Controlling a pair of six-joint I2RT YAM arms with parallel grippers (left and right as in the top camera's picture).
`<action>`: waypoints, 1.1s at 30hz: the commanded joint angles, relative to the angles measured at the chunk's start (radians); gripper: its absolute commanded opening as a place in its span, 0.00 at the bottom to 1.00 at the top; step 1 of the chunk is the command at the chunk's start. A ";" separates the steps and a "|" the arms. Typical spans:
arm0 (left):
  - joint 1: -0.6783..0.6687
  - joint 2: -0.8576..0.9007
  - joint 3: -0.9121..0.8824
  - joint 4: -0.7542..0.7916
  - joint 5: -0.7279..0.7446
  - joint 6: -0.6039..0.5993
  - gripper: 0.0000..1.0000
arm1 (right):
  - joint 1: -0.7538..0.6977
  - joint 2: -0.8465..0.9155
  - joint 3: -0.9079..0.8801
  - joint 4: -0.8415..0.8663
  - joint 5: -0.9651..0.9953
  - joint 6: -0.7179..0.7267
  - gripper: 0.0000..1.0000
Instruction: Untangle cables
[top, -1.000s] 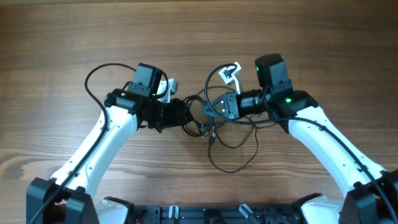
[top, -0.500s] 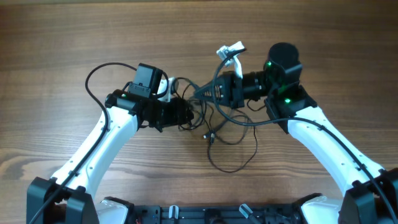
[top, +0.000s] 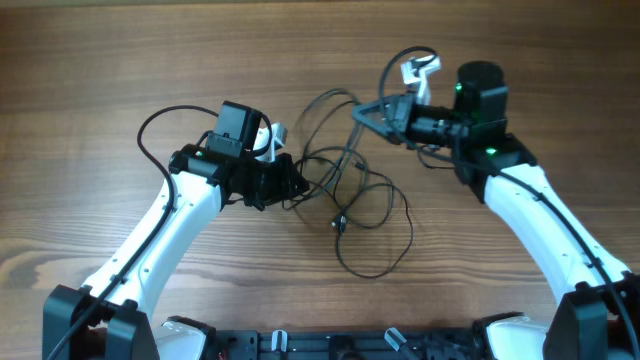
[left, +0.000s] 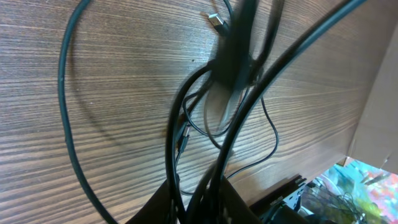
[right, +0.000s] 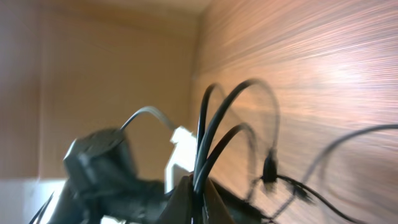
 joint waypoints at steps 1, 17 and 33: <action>-0.002 -0.011 -0.009 -0.006 0.007 -0.001 0.20 | -0.089 0.002 0.010 -0.045 0.077 -0.040 0.04; -0.002 -0.011 -0.009 -0.005 0.007 -0.002 0.31 | -0.158 0.002 0.010 -0.932 0.872 -0.290 0.33; -0.003 -0.011 -0.009 0.033 0.008 -0.002 0.61 | -0.084 0.002 0.272 -1.266 0.559 -0.740 0.67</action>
